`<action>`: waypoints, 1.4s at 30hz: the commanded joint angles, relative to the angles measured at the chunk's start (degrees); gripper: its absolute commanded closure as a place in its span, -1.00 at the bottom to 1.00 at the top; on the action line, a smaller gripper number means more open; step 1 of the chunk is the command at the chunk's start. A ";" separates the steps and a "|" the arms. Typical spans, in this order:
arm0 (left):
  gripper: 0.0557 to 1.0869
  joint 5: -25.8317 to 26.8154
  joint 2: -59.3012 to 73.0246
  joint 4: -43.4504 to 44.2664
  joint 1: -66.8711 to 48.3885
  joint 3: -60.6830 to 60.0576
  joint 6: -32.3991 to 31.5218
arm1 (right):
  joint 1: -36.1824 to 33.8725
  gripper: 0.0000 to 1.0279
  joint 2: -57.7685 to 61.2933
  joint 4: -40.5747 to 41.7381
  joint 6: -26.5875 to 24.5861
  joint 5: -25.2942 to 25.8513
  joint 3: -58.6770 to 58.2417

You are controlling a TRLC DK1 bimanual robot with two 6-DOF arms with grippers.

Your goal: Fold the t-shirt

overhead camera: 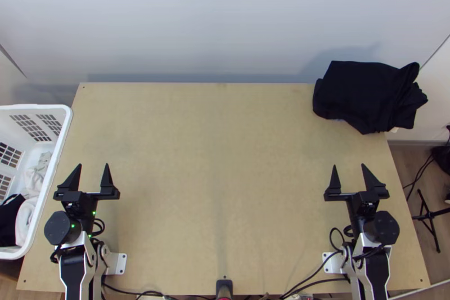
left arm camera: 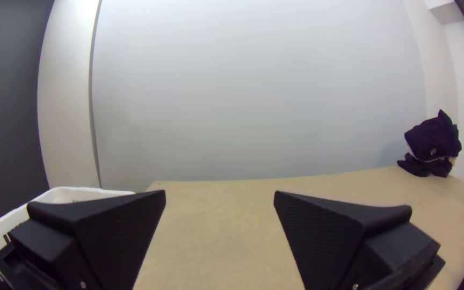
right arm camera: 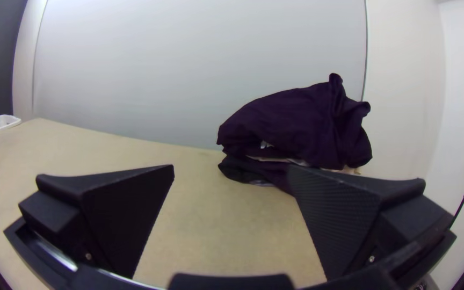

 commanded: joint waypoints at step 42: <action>-0.90 0.02 0.01 0.15 -0.21 0.01 -5.42 | 0.55 -0.92 0.03 0.01 4.33 0.00 -0.07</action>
